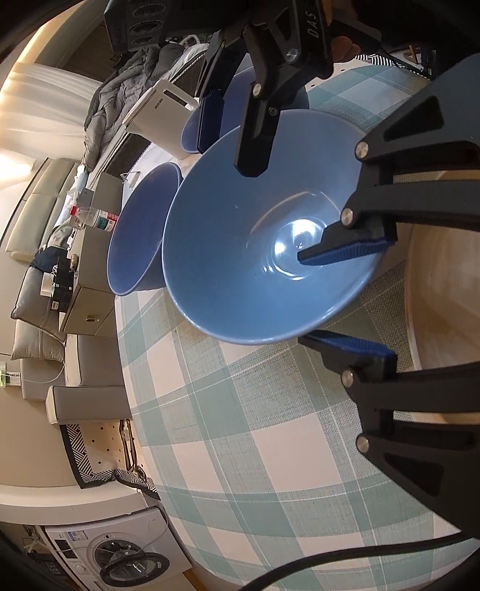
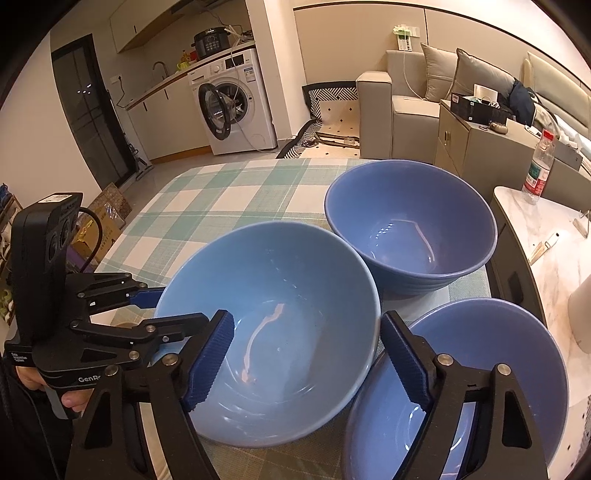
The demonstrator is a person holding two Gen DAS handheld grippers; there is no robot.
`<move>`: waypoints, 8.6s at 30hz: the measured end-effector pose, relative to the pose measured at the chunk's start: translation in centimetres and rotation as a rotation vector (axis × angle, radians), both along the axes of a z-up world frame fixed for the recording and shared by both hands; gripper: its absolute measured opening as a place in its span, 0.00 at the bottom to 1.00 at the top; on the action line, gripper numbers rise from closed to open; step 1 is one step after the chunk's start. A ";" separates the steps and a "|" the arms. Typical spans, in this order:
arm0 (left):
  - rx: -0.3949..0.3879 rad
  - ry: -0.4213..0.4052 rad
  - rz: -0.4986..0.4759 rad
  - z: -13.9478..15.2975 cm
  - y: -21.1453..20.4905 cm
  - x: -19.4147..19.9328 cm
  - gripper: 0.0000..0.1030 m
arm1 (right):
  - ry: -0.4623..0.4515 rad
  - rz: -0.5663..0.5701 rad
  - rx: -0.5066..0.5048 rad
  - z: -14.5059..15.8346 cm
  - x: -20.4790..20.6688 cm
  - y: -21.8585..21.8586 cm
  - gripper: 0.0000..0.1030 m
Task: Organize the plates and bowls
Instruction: 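Close the left gripper on the blue bowl's rim, then lift the blue bowl with the left gripper toward another blue bowl, then lower the held blue bowl into the other blue bowl with the left gripper, then open the left gripper to release the nested blue bowl's rim, then withdraw the left gripper toward the standalone blue bowl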
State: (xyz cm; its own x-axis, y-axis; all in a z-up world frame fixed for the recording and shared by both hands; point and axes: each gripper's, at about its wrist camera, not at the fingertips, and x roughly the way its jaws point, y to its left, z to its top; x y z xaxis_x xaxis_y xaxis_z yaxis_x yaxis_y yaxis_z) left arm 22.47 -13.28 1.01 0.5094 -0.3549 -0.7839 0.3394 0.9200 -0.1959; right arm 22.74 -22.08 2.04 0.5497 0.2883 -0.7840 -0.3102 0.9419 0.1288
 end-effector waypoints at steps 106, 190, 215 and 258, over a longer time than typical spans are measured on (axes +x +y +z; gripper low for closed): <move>-0.043 -0.176 -0.077 9.3 -6.3 -2.4 0.30 | -0.238 -0.145 0.062 12.3 -8.9 -7.2 0.75; 0.120 -0.082 -0.237 4.1 -17.1 0.3 0.31 | -0.068 -0.379 0.059 4.4 -8.5 -14.8 0.75; 0.057 -0.034 -0.223 4.0 -15.8 1.1 0.55 | -0.035 -0.357 0.029 3.3 -7.5 -15.3 0.86; -0.035 -0.068 0.040 5.8 -7.5 7.5 0.98 | -0.011 -0.213 0.031 6.5 1.5 -13.2 0.99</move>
